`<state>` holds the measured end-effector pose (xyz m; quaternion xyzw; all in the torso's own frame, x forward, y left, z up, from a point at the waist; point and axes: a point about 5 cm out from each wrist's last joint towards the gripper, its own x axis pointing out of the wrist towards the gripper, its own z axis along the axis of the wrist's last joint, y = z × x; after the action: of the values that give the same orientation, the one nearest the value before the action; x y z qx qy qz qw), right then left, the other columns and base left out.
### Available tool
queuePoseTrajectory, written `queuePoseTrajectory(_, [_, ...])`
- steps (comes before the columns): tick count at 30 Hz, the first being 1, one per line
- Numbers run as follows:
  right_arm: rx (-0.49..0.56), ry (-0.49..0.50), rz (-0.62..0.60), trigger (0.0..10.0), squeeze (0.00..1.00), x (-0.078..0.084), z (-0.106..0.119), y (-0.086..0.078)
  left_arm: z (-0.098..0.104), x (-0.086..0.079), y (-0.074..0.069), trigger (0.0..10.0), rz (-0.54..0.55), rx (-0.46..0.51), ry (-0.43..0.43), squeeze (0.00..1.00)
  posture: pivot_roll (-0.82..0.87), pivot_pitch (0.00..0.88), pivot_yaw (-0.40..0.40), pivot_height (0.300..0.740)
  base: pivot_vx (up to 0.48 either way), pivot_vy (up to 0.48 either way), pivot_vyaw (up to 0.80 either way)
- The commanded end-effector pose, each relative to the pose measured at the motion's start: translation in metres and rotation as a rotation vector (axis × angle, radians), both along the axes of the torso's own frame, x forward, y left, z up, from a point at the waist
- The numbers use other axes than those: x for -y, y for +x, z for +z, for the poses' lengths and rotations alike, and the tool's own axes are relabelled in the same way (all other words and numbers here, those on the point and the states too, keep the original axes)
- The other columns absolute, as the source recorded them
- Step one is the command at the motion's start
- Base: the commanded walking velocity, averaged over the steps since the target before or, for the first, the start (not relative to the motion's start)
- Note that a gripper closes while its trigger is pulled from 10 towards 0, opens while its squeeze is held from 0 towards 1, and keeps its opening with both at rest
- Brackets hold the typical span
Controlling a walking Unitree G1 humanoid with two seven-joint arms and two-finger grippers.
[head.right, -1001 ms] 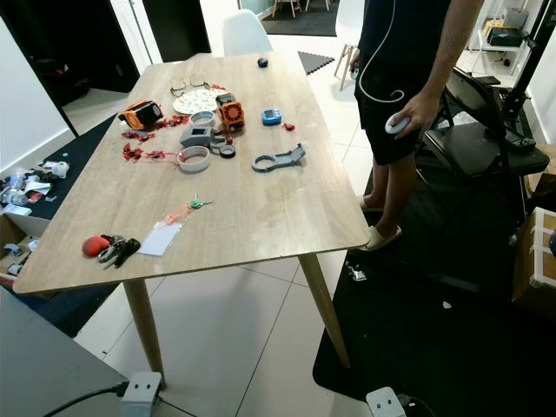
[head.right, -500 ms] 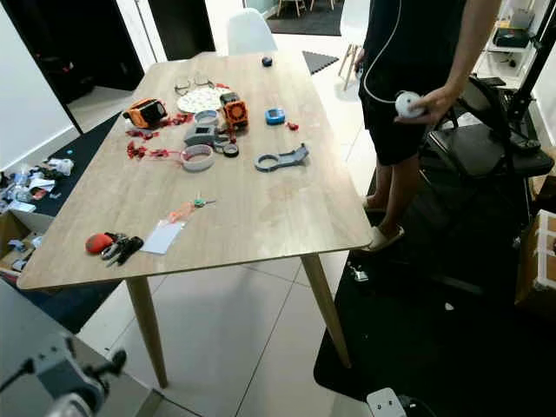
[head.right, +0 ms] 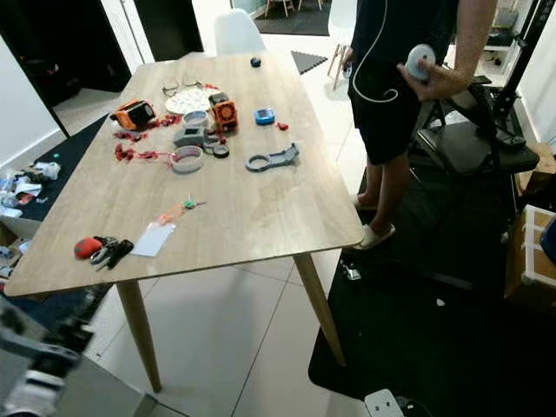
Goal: Hang keys on a hook
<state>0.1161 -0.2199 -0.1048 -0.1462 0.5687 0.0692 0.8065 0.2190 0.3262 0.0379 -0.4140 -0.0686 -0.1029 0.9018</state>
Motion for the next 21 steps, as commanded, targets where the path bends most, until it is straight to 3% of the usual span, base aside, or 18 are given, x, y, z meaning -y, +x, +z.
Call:
queuePoseTrajectory(1, [-0.003,0.014,0.010,10.0,0.00,-0.005,-0.001,-0.001,0.005,-0.004,-0.005,10.0,-0.050,0.062,-0.029,0.00,-0.08,0.016,0.067,0.740,0.000,0.000,0.00])
queuePoseTrajectory(2, [-0.003,0.014,0.010,10.0,0.00,-0.005,-0.001,-0.001,0.005,-0.004,-0.005,10.0,-0.050,0.062,-0.029,0.00,-0.08,0.016,0.067,0.740,0.000,0.000,0.00])
queuePoseTrajectory(5, [-0.002,0.015,0.013,10.0,0.00,-0.005,-0.001,0.000,0.021,-0.004,-0.007,10.0,-0.149,0.213,-0.049,0.00,-0.07,0.016,0.068,0.740,0.000,0.000,0.00])
queuePoseTrajectory(9, [-0.003,0.015,0.016,10.0,0.00,-0.005,-0.001,0.000,0.029,0.001,-0.005,10.0,-0.228,0.288,-0.044,0.00,-0.07,0.019,0.068,0.740,0.000,0.000,0.00])
queuePoseTrajectory(13, [-0.008,0.016,0.017,10.0,0.00,-0.005,-0.001,-0.001,0.046,0.030,0.010,10.0,-0.409,0.399,-0.015,0.00,-0.07,0.023,0.067,0.740,0.000,0.000,0.00])
queuePoseTrajectory(18, [-0.008,0.016,0.017,10.0,0.00,-0.004,-0.001,0.000,0.054,0.044,0.021,10.0,-0.455,0.424,0.013,0.00,-0.07,0.022,0.065,0.740,0.000,0.000,0.00])
queuePoseTrajectory(21, [-0.006,0.015,0.019,10.0,0.00,-0.004,0.000,0.001,0.070,0.074,0.045,10.0,-0.517,0.428,0.114,0.00,-0.08,0.018,0.061,0.740,0.000,0.000,0.00])
